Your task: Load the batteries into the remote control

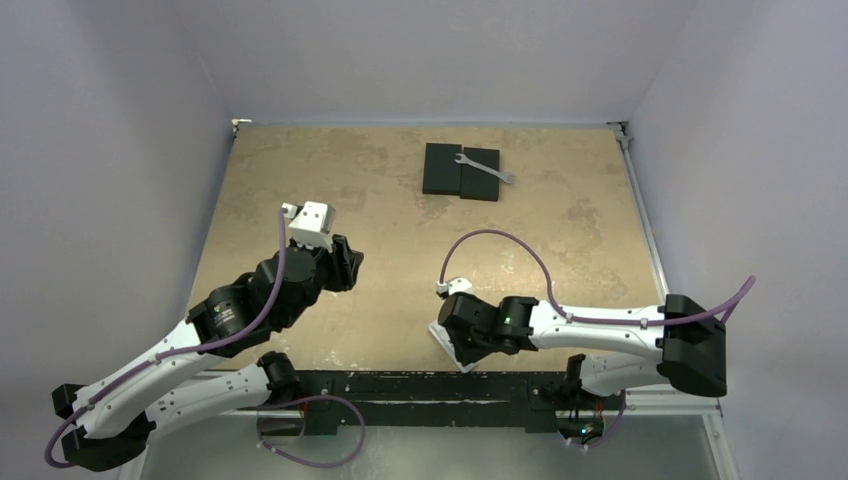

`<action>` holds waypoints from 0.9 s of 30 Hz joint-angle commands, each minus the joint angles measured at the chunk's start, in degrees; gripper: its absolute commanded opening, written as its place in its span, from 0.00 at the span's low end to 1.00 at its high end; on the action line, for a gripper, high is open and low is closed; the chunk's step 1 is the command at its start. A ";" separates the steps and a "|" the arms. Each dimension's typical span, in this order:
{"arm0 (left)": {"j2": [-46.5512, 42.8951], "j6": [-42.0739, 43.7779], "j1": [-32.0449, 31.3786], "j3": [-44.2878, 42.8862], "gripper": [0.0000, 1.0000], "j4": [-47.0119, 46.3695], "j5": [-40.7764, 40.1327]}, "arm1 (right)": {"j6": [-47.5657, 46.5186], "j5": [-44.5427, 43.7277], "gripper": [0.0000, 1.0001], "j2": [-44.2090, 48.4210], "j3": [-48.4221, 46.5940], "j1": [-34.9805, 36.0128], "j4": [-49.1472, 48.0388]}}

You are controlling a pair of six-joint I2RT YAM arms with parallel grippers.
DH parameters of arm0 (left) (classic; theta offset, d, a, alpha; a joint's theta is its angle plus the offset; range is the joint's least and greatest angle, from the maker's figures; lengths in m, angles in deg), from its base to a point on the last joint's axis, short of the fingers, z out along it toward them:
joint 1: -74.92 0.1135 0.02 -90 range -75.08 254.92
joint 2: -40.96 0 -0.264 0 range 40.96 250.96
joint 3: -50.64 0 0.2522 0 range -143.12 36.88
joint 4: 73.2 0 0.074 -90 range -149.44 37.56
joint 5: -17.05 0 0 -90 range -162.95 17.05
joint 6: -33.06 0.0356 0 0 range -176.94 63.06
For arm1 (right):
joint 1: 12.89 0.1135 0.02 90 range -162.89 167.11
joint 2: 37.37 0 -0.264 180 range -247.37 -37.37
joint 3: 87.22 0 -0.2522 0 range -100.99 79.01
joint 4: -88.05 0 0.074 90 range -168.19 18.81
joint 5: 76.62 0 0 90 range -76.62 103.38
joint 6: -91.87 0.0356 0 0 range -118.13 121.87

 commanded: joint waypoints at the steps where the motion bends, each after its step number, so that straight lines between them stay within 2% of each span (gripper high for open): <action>1: -0.41 0.94 0.31 0.37 0.43 -0.52 -1.14 | 1.68 -1.13 0.19 2.01 1.05 0.50 0.28; 27: -0.50 0.91 0.39 0.33 0.43 -0.55 -1.02 | 1.65 -3.19 0.21 0.04 0.54 0.59 -0.08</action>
